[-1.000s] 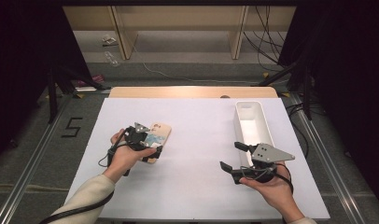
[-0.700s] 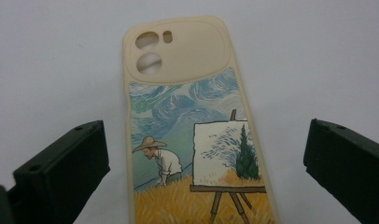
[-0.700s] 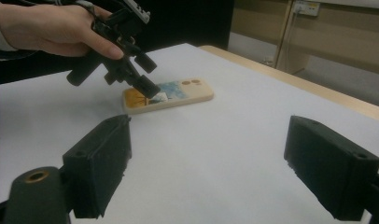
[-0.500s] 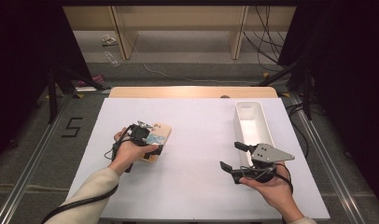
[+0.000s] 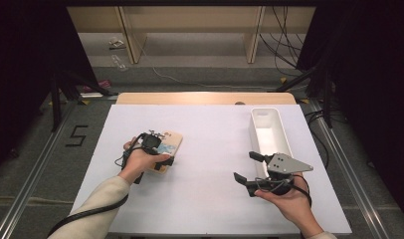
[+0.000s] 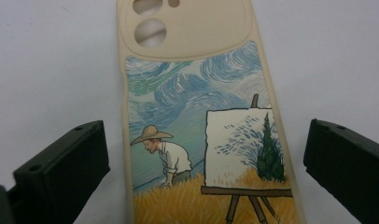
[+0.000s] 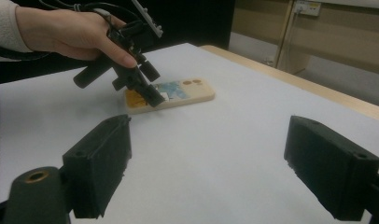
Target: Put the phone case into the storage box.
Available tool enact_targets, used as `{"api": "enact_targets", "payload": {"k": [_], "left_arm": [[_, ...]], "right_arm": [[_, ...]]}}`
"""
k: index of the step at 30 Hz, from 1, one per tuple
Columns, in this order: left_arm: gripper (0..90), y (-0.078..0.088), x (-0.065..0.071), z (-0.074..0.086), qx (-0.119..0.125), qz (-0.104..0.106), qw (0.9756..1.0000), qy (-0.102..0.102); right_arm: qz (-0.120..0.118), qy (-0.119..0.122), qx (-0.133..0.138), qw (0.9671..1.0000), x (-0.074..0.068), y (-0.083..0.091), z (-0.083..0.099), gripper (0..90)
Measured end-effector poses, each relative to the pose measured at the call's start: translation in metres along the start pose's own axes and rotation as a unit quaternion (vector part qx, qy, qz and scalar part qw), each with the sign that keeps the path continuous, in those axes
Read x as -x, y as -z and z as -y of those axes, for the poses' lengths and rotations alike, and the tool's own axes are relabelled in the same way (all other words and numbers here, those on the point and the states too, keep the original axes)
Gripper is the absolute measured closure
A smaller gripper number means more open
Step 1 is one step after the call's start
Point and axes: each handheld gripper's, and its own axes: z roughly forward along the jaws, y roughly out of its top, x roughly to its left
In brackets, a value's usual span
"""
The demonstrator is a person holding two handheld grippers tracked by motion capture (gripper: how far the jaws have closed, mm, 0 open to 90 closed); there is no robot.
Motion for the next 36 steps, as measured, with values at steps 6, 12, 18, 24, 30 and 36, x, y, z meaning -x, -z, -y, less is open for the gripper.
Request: {"api": "enact_targets", "payload": {"k": [6, 12, 18, 24, 30, 36], "left_arm": [[0.0, -0.0033, -0.0004, 0.0010, -0.016, -0.003, 0.9999, -0.001], [0.0, -0.0047, -0.0016, 0.0007, -0.022, -0.002, 0.9998, 0.004], [0.3, -0.0061, -0.0022, 0.0003, -0.026, -0.005, 0.9996, 0.006], [0.8, -0.0071, -0.0021, -0.0007, -0.032, -0.003, 0.9994, 0.010], [1.6, -0.0074, -0.0017, -0.0011, -0.035, -0.002, 0.9992, 0.018], [2.8, -0.0070, -0.0014, -0.0013, -0.037, -0.002, 0.9991, 0.021]], "right_arm": [[-0.001, 0.000, 0.000, 1.0000, -0.0002, -0.0001, 0.0001, 15.6], [-0.002, -0.001, 0.000, 1.0000, -0.0003, -0.0006, 0.0005, 15.6], [-0.002, -0.001, 0.000, 1.0000, -0.0002, -0.0006, 0.0006, 15.7], [-0.003, -0.002, -0.001, 1.0000, -0.0002, -0.0009, 0.0009, 15.7], [-0.004, -0.002, -0.001, 1.0000, -0.0002, -0.0011, 0.0010, 15.7], [-0.006, -0.002, -0.001, 1.0000, -0.0005, -0.0015, 0.0012, 15.7]]}}
